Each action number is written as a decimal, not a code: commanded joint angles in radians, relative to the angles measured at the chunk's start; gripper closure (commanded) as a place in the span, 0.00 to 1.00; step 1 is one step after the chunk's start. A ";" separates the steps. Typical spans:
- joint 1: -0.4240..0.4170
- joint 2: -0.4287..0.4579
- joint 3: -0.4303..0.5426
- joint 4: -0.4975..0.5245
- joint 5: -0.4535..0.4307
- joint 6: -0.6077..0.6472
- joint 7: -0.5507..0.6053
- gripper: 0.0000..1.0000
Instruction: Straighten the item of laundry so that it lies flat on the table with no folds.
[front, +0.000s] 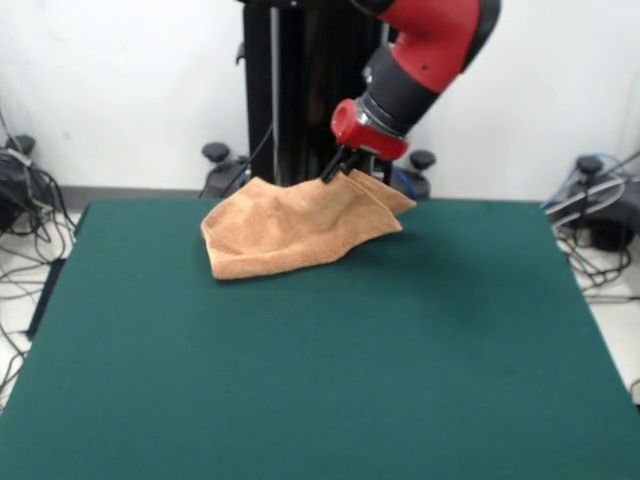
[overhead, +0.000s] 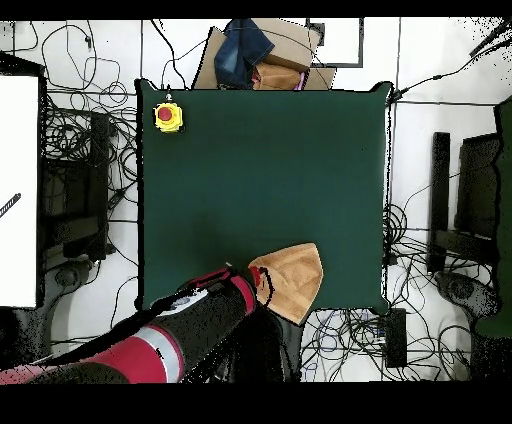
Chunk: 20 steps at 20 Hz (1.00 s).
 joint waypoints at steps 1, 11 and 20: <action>0.011 0.060 0.037 -0.113 0.125 -0.061 0.237 1.00; 0.064 0.115 0.014 -0.135 0.219 -0.066 0.238 1.00; 0.060 0.112 0.020 -0.120 0.217 -0.040 0.181 1.00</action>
